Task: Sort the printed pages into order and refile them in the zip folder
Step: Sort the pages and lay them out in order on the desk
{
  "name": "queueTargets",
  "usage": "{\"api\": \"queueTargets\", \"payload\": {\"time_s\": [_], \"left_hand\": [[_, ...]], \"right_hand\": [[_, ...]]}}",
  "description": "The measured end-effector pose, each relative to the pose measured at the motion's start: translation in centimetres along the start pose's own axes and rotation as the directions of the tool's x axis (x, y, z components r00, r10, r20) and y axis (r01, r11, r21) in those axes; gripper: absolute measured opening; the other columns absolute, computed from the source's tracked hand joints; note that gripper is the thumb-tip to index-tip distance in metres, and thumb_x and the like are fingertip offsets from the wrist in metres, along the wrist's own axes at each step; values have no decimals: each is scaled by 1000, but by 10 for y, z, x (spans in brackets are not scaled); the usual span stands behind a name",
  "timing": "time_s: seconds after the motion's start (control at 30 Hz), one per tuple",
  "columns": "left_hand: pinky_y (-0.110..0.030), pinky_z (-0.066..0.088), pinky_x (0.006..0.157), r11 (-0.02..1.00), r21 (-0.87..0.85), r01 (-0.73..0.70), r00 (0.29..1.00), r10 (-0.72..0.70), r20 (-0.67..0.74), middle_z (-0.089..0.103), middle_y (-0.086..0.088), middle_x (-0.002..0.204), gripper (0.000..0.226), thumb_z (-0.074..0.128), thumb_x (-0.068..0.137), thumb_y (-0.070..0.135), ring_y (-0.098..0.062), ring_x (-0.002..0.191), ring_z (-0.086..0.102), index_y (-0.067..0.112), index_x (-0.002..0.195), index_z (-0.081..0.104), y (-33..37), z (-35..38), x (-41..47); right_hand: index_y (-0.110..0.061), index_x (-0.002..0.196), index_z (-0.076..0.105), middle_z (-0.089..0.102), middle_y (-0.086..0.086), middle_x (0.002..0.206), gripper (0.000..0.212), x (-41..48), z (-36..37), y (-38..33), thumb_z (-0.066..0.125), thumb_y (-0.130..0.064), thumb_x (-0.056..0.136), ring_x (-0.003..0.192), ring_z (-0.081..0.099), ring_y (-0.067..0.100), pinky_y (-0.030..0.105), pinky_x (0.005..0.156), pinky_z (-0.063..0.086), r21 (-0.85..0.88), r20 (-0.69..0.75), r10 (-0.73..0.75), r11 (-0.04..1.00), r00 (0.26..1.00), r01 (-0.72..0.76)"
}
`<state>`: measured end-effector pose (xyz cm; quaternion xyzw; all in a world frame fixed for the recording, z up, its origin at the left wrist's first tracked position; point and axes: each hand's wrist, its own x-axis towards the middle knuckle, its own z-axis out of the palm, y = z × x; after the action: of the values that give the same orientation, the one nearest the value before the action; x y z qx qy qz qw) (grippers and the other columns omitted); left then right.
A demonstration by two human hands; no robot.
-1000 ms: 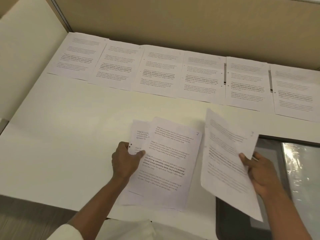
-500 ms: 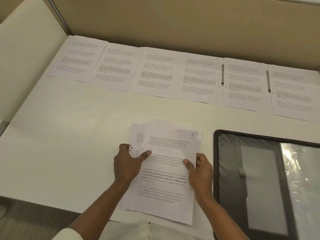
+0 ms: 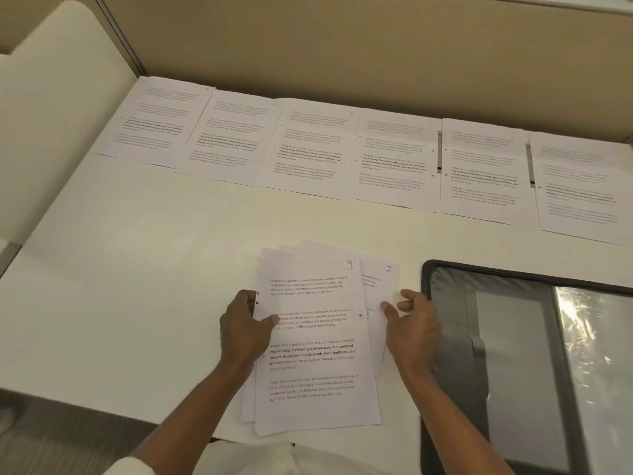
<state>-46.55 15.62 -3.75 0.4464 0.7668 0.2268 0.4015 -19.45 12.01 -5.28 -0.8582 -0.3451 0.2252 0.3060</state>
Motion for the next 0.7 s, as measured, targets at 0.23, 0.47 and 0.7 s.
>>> {"api": "queueTargets", "payload": {"time_s": [0.23,0.47,0.7], "left_hand": [[-38,60,81,1000,-19,-22,1000,23,9,75,12,97,42,90,79,7,-12,91,73,21,108,63,-4,0,1],[-38,59,80,999,51,-19,1000,19,-2,72,7,96,42,91,77,12,-19,91,69,20,107,64,-4,-2,4],[-30,49,70,991,110,-70,998,70,2,66,8,91,39,88,80,11,-9,81,62,18,108,61,-2,-4,3]], "right_hand": [[-27,105,59,65,-8,91,43,12,5,-22,91,-39,79,83,66,18,36,70,51,31,162,185,981,969,-192],[-11,96,66,72,4,89,24,24,-13,-20,77,-32,95,75,67,26,36,62,52,33,-16,72,997,997,-72],[-5,106,59,70,23,90,23,61,-75,-51,65,-28,104,75,64,37,36,68,39,-31,-275,-256,966,927,258]]}}
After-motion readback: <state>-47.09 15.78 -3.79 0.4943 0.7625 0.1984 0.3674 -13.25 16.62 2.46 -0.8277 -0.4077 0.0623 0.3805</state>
